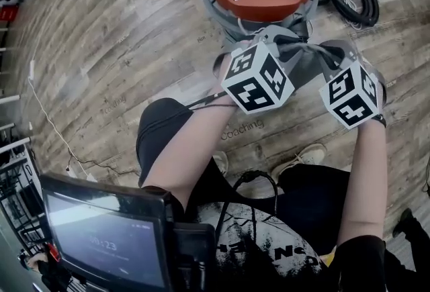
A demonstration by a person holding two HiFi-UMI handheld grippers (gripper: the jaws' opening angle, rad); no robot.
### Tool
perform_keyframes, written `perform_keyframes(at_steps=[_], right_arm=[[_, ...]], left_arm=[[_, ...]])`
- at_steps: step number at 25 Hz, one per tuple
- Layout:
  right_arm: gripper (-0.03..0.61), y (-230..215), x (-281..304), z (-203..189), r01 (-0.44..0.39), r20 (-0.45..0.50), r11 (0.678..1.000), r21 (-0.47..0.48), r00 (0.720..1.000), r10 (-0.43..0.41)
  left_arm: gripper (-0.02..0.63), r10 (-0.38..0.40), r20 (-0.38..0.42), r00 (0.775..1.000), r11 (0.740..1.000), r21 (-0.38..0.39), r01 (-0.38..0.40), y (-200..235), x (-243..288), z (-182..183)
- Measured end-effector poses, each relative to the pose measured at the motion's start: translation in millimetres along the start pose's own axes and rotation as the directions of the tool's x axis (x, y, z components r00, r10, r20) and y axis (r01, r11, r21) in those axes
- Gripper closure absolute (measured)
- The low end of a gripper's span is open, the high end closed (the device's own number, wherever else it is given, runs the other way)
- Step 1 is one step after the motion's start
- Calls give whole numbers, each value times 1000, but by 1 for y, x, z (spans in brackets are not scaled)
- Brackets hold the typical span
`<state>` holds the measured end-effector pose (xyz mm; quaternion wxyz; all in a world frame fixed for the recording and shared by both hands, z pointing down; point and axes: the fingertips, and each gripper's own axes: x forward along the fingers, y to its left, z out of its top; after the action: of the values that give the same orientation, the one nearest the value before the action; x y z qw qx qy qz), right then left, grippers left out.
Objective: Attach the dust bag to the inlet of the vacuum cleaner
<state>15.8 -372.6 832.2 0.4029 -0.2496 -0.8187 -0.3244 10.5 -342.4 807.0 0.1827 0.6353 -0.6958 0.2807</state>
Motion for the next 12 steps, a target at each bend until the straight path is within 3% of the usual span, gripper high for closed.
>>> perform_keyframes(at_steps=[6, 9, 12], right_arm=[[555, -7, -12, 33, 61, 27, 993, -105, 998, -59], [552, -4, -16, 47, 78, 36, 985, -152, 997, -73], [552, 0, -15, 42, 73, 48, 988, -135, 997, -67]], left_arm=[[574, -38, 135, 990, 965, -253, 71, 4, -13, -19], [577, -33, 158, 987, 950, -302, 80, 2, -16, -28], [575, -18, 135, 991, 959, -277, 55, -1, -13, -29]])
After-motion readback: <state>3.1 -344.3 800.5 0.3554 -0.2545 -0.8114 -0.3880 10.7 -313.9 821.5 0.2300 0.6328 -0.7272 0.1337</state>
